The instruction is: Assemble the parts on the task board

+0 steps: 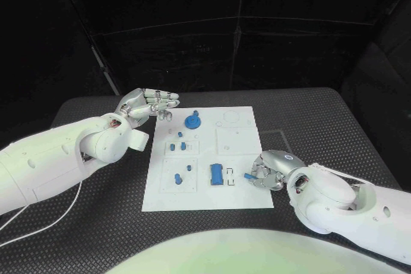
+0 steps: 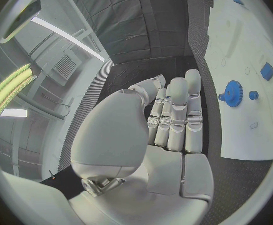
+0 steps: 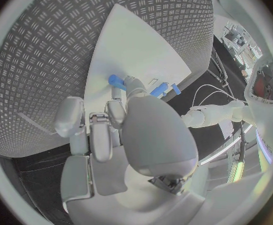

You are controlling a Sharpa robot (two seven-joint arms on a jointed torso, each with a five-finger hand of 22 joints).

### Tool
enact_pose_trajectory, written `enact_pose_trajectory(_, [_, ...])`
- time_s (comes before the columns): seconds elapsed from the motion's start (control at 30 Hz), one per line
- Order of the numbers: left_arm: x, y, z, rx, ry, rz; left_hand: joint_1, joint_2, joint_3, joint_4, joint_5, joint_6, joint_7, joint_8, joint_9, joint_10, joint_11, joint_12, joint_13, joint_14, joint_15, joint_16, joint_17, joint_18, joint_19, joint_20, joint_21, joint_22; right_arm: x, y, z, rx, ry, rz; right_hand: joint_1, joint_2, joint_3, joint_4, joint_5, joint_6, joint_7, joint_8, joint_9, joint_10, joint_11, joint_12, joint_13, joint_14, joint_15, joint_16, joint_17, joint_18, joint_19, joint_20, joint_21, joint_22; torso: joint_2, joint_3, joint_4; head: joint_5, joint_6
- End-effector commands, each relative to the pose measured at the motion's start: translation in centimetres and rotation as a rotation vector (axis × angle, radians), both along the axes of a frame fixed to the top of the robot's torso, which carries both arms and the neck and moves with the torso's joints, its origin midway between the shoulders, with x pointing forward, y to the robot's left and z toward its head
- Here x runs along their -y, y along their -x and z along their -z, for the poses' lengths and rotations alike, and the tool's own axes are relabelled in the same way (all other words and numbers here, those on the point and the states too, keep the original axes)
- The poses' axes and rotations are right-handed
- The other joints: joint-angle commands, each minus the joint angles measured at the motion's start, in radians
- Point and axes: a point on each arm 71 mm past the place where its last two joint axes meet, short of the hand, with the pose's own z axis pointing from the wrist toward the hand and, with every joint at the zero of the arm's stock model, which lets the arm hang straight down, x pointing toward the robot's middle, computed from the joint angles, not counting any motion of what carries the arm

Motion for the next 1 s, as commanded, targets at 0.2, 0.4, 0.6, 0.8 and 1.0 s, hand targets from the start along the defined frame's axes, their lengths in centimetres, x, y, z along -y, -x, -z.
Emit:
enact_pose_trajectory(0.2, [0.2, 0.0, -0.1, 0.001, 0.009, 0.008, -0.008, 0.005, -0.003, -0.006, 0.007, -0.004, 0.0, 0.0, 0.0, -0.006, -0.002, 0.007, -0.001, -0.005, 0.001, -0.005, -0.001, 0.013, -0.007, 0.001, -0.004, 0.001, 0.7, 0.9, 0.8, -0.09, -0.098, 0.128, 0.006, -0.022, 0.062, 0.006, 0.046, 0.017, -0.003, -0.001, 0.0, 0.015, -0.011, 0.015, 0.01, 0.088, -0.004, 0.004, 0.182, -0.007, 0.009, -0.002, 0.012, 0.01, 0.0, -0.0003, -0.0001, 0.004, 0.0])
enact_pose_trajectory(0.4, [0.3, 0.0, -0.1, 0.001, 0.009, 0.008, -0.008, 0.005, -0.003, -0.006, 0.007, -0.004, 0.0, 0.0, 0.0, -0.006, -0.002, 0.007, -0.001, -0.005, 0.001, -0.005, -0.001, 0.013, -0.007, 0.001, -0.004, 0.001, 0.2, 1.0, 0.0, -0.039, -0.198, 0.151, -0.008, -0.043, 0.086, 0.016, 0.015, 0.022, -0.003, -0.005, 0.003, 0.019, -0.011, 0.017, 0.013, 0.088, -0.004, 0.005, 0.184, -0.007, 0.01, -0.002, 0.013, 0.012, 0.0, -0.0015, -0.0007, 0.004, 0.0])
enact_pose_trajectory(0.6, [0.3, 0.0, -0.1, 0.001, 0.009, 0.009, -0.008, 0.005, -0.003, -0.006, 0.007, -0.004, 0.0, 0.0, 0.0, -0.006, -0.002, 0.007, -0.001, -0.005, 0.001, -0.005, -0.001, 0.013, -0.007, 0.001, -0.004, 0.001, -0.6, 0.9, -0.1, -0.035, -0.258, 0.159, -0.02, -0.053, 0.099, 0.024, -0.003, 0.026, -0.003, -0.007, 0.005, 0.021, -0.011, 0.019, 0.016, 0.089, -0.004, 0.006, 0.187, -0.008, 0.011, -0.002, 0.014, 0.015, 0.002, -0.001, -0.0012, 0.004, 0.0])
enact_pose_trajectory(0.8, [0.3, 0.0, -0.1, 0.001, 0.01, 0.009, -0.008, 0.005, -0.003, -0.006, 0.007, -0.004, 0.0, 0.0, 0.0, -0.006, -0.002, 0.007, -0.001, -0.005, 0.001, -0.005, -0.001, 0.013, -0.007, 0.001, -0.004, 0.001, -1.4, 0.7, 0.3, -0.065, -0.29, 0.168, -0.041, -0.061, 0.106, 0.038, -0.013, 0.031, -0.004, -0.009, 0.007, 0.024, -0.011, 0.021, 0.019, 0.089, -0.004, 0.007, 0.189, -0.008, 0.011, -0.002, 0.015, 0.016, 0.002, -0.0015, 0.0005, 0.005, 0.0])
enact_pose_trajectory(1.0, [0.3, 0.0, -0.2, 0.001, 0.01, 0.01, -0.008, 0.005, -0.003, -0.006, 0.007, -0.004, 0.0, 0.0, 0.0, -0.006, -0.002, 0.007, -0.001, -0.005, 0.001, -0.005, -0.001, 0.013, -0.007, 0.001, -0.004, 0.001, -2.0, 0.5, 0.6, -0.086, -0.309, 0.177, -0.102, -0.072, 0.093, 0.055, 0.041, 0.041, -0.005, -0.01, 0.013, 0.03, -0.011, 0.026, 0.024, 0.09, -0.004, 0.009, 0.193, -0.008, 0.014, -0.001, 0.017, 0.021, 0.002, -0.0009, -0.0012, 0.01, 0.0])
